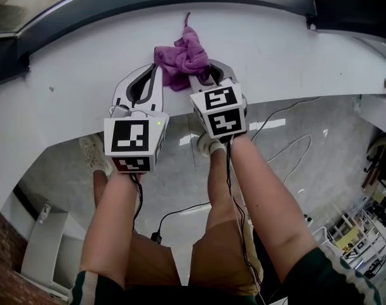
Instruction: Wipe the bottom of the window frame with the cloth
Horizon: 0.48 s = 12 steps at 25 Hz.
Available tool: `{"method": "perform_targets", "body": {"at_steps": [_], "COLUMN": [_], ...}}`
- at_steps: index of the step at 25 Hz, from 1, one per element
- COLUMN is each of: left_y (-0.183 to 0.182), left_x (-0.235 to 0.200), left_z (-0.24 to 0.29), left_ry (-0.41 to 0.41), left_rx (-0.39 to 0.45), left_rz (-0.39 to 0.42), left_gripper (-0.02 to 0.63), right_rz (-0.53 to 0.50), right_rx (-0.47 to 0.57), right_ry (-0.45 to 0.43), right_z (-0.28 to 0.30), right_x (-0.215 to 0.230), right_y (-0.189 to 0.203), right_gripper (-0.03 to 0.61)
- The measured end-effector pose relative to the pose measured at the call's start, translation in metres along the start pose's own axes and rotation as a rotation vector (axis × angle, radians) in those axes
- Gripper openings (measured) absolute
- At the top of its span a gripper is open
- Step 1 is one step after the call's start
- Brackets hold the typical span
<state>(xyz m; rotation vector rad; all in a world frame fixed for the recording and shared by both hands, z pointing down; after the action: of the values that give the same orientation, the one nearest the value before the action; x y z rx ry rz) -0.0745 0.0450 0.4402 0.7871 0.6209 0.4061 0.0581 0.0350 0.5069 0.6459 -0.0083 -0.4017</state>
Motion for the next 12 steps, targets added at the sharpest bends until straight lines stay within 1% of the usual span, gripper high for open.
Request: {"method": "perform_targets", "body": {"at_steps": [12], "left_y": [0.004], "left_x": [-0.029], "left_z": [-0.028], "left_ry": [-0.044], "left_rx": [0.006], "left_rz": [-0.012], "left_gripper": [0.009], "right_rz": [-0.013], "right_rx": [0.001], "right_ry": [-0.033], "right_z": [0.006], "right_x": [-0.042], "right_y": [-0.017], "right_gripper": [0.115]}}
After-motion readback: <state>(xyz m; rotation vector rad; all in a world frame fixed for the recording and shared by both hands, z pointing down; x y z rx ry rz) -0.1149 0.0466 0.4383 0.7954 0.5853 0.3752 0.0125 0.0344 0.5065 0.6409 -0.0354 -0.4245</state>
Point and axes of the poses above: the fingertips, and each gripper's own axes: z forward along the fingers, x to its right, y out of its underside, the point moved 6 cm from there along -z, backward along the fingers, and after that the axes turned 15 degrees about y, right-handed, at the moved point
